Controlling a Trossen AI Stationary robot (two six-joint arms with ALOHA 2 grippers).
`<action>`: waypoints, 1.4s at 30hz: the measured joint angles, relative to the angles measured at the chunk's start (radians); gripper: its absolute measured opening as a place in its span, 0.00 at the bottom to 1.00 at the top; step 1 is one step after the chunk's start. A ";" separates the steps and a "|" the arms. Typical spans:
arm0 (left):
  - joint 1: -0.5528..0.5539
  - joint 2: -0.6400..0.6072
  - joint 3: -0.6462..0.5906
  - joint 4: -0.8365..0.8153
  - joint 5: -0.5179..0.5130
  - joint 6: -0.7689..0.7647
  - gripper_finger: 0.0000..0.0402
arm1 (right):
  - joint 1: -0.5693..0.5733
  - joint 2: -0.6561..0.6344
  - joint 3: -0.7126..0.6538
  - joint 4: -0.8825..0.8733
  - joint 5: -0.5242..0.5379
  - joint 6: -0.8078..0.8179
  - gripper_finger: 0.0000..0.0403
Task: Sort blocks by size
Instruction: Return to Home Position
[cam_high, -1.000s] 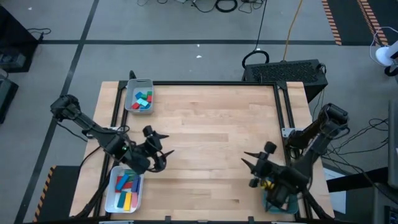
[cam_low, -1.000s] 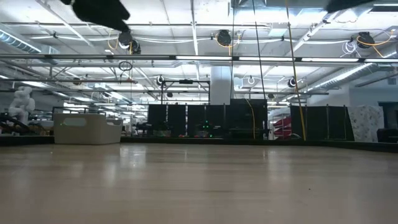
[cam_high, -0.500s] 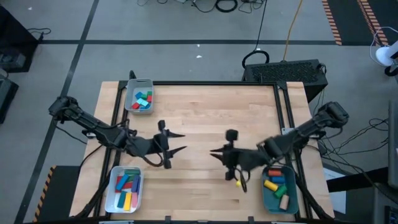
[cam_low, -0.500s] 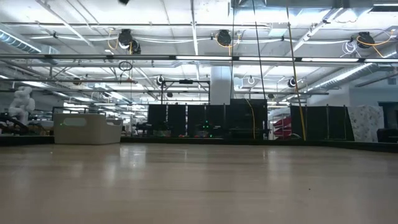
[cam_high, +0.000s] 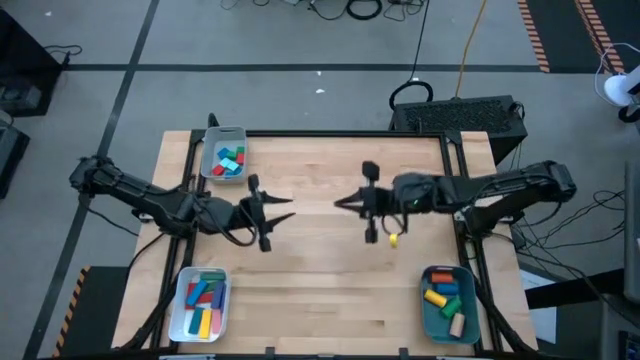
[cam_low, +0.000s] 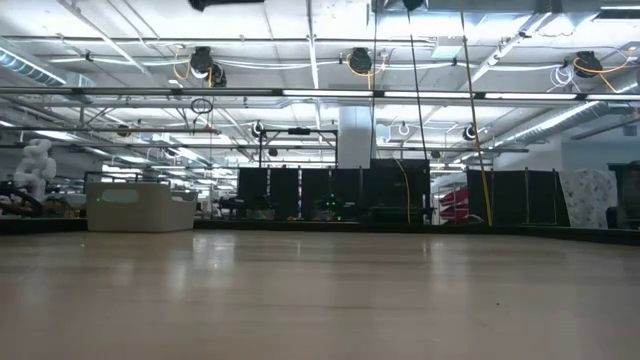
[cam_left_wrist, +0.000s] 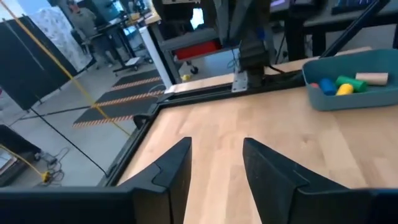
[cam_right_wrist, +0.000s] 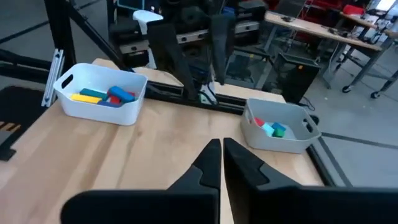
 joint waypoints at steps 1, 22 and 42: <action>0.012 -0.021 -0.021 0.009 0.010 0.006 0.36 | -0.015 -0.017 -0.008 -0.007 -0.018 -0.013 0.00; 0.177 -0.498 -0.459 0.169 0.146 -0.049 0.36 | -0.206 -0.551 -0.598 0.251 -0.142 0.088 0.00; 0.176 -0.858 -0.572 -0.104 0.088 -0.099 0.36 | -0.204 -0.908 -0.684 -0.024 -0.083 0.123 0.00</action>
